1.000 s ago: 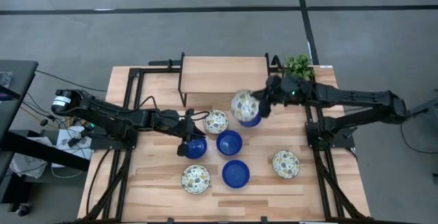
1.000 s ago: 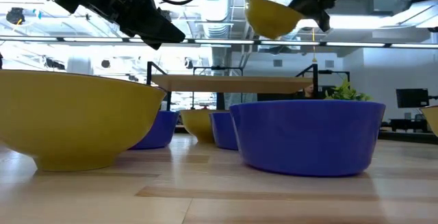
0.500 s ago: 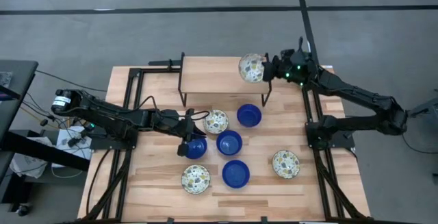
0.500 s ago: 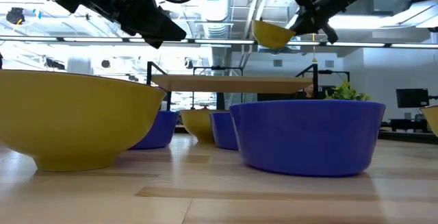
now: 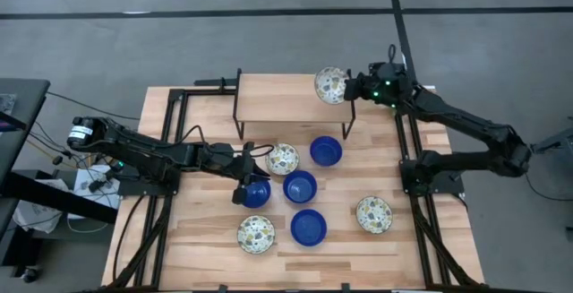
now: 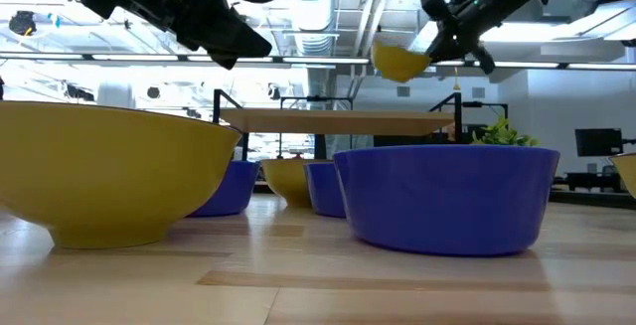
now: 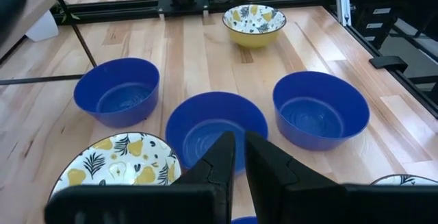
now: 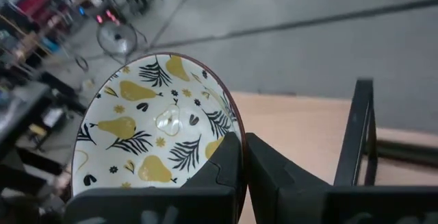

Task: Pick & Place Mini bowls
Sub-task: Put the yellow patterned bowl on the shelf

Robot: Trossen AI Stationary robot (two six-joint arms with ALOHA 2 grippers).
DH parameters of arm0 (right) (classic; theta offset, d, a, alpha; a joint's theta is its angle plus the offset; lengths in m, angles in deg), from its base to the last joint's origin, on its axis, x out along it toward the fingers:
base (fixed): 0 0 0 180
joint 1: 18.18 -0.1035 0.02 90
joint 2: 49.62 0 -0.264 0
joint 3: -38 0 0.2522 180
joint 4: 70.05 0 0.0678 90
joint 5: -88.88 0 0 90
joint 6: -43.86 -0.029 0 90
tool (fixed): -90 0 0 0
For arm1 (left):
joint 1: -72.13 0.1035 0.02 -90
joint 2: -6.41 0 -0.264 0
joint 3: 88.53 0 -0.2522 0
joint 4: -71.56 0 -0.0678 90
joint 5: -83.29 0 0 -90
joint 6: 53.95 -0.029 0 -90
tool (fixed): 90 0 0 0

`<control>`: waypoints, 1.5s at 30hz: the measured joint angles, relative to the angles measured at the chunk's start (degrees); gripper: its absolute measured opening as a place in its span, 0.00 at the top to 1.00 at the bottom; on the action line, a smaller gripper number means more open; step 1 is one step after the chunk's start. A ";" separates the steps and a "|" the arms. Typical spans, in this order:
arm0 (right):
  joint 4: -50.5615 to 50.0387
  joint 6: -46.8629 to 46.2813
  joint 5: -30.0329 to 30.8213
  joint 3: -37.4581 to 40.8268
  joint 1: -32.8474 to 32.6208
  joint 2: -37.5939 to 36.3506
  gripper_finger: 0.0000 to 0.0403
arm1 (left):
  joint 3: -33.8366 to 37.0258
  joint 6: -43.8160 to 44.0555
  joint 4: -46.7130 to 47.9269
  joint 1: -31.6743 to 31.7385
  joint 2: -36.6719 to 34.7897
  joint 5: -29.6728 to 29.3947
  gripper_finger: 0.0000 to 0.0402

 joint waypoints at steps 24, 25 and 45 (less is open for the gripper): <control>-2.21 1.54 -1.98 0.00 2.02 8.29 0.98 | 0.00 0.00 -0.12 0.00 0.00 0.00 0.92; -2.40 1.53 -1.96 -0.02 2.02 8.27 0.97 | 0.00 0.02 -0.12 0.00 0.00 0.00 0.92; -2.54 4.63 -3.44 -0.04 2.02 8.27 0.89 | 0.00 0.01 -0.11 0.00 0.00 0.00 0.92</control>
